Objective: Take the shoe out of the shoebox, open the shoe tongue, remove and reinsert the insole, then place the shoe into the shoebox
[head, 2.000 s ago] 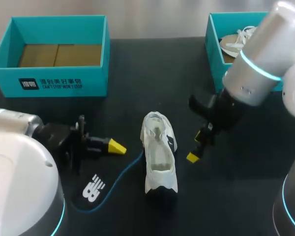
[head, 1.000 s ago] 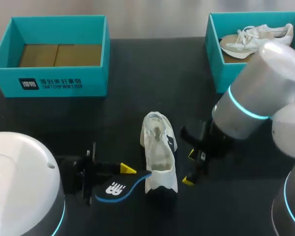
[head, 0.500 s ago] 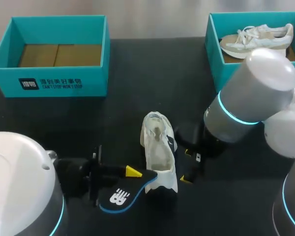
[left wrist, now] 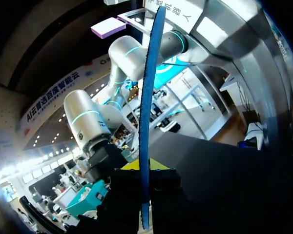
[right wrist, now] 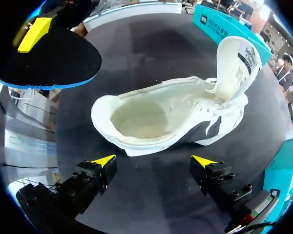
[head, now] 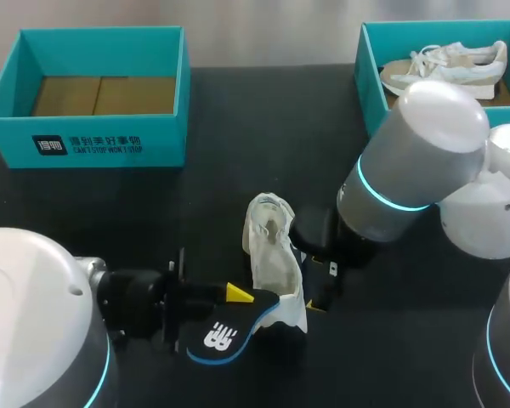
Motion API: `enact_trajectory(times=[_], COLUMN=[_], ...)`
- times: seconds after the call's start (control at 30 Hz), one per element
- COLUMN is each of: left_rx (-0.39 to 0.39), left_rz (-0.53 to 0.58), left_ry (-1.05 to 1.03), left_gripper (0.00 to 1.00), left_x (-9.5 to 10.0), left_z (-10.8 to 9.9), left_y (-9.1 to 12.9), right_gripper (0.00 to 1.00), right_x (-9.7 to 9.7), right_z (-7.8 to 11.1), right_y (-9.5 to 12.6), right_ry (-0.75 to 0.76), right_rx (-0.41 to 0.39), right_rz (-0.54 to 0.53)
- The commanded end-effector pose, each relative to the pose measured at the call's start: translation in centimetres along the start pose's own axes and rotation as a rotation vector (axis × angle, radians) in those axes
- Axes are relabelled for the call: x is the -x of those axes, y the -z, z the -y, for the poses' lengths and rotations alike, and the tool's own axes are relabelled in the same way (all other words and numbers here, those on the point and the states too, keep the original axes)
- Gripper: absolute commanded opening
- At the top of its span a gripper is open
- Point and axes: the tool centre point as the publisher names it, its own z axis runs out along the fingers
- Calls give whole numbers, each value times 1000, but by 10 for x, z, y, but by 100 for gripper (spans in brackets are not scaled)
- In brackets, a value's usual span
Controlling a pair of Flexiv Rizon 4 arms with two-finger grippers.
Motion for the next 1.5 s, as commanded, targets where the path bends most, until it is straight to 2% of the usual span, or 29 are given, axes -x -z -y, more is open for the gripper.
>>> enact_trajectory(times=[0.03,0.33,0.53,0.93,1.13,1.5], left_rx=[-1,-2,-7,2,-12,-12], left_rz=[4,2,-4,-14,4,4], left_ry=[-2,-14,-25,-25,8,8], left_gripper=[0,0,0,0,0,0], left_x=[3,10,15,18,19,19], left_z=[-2,-4,-6,-10,-19,-19], left_y=[-3,-9,-12,-16,-18,-18], right_gripper=[100,100,100,100,100,100], right_x=[-1,-2,-5,-5,-5,-5], right_z=[-2,0,3,3,3,3], right_y=[-2,0,3,3,3,3], right_ry=[-2,-15,-3,-3,-3,-3], right_rx=[6,41,102,102,102,102], right_rz=[8,24,27,27,27,27])
